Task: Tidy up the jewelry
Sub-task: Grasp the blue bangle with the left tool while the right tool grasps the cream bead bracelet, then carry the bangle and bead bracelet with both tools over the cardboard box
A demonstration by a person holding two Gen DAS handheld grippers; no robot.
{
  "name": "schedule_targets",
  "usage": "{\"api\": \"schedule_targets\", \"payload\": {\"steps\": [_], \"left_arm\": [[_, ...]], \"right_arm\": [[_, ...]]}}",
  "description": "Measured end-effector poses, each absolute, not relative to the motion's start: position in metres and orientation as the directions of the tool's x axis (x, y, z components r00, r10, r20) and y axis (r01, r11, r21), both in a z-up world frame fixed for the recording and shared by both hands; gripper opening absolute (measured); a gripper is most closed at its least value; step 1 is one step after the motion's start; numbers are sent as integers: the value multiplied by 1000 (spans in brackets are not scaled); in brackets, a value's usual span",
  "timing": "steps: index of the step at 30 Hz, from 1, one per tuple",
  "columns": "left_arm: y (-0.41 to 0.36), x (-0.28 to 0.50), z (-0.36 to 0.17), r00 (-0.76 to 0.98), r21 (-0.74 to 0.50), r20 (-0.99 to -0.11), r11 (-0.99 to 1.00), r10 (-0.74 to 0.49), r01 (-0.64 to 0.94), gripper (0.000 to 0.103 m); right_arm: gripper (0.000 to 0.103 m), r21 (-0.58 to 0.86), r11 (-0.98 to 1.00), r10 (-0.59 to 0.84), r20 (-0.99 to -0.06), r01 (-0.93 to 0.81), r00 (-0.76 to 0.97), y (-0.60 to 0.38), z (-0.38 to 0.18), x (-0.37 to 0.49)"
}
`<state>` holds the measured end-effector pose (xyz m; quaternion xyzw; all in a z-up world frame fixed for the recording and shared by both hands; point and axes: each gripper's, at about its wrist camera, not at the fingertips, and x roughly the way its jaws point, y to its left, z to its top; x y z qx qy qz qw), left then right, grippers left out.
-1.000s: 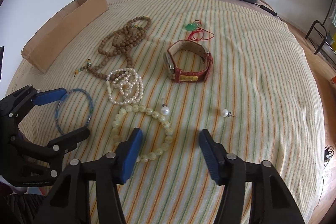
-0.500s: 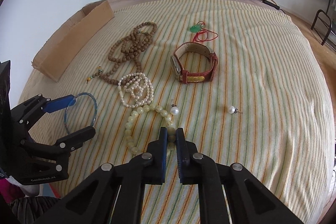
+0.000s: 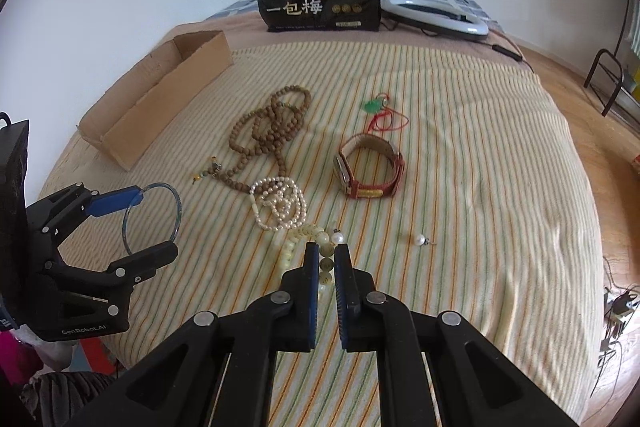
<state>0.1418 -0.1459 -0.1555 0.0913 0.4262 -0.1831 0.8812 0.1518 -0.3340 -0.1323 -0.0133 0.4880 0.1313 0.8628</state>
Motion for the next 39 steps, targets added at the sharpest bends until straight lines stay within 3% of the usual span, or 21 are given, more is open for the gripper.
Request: {"api": "schedule_targets", "payload": {"steps": [15,39], "left_arm": [[-117,141,-117,645,14,-727,935,-234,355,74],[20,186,-84,730,22,-679,992,-78,126,74]], "right_arm": [[5,73,963,212,-802,-260,559,-323,-85,151],[5,84,909,340,-715,-408,611,-201,-27,212]]}}
